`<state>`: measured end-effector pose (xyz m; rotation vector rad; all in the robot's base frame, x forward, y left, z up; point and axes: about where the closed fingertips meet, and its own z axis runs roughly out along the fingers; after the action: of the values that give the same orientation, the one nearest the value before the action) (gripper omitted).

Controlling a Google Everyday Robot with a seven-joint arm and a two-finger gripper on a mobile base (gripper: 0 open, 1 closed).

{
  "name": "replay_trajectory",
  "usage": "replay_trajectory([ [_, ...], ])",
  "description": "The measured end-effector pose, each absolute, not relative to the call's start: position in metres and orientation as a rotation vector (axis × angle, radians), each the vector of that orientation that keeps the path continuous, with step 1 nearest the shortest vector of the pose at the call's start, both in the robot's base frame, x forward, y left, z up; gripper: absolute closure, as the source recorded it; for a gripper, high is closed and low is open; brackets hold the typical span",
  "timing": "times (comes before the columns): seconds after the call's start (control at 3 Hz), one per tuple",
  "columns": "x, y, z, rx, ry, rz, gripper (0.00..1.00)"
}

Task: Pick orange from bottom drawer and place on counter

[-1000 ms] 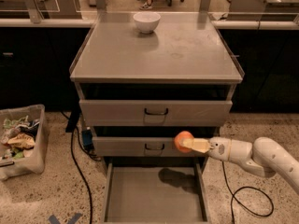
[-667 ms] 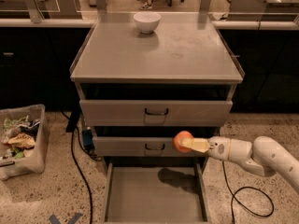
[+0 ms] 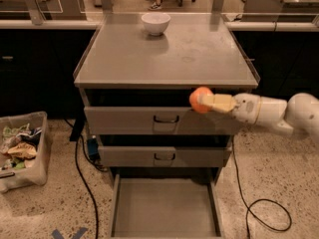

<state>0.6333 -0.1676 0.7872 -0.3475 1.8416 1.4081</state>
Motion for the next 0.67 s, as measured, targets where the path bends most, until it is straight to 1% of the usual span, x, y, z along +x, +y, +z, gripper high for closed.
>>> replay_trajectory([
  [0.33,0.649,-0.161,0.872,-0.418,1.793,1.488,1.0],
  [0.67,0.654,-0.172,0.901,-0.442,1.749,1.469,1.0],
])
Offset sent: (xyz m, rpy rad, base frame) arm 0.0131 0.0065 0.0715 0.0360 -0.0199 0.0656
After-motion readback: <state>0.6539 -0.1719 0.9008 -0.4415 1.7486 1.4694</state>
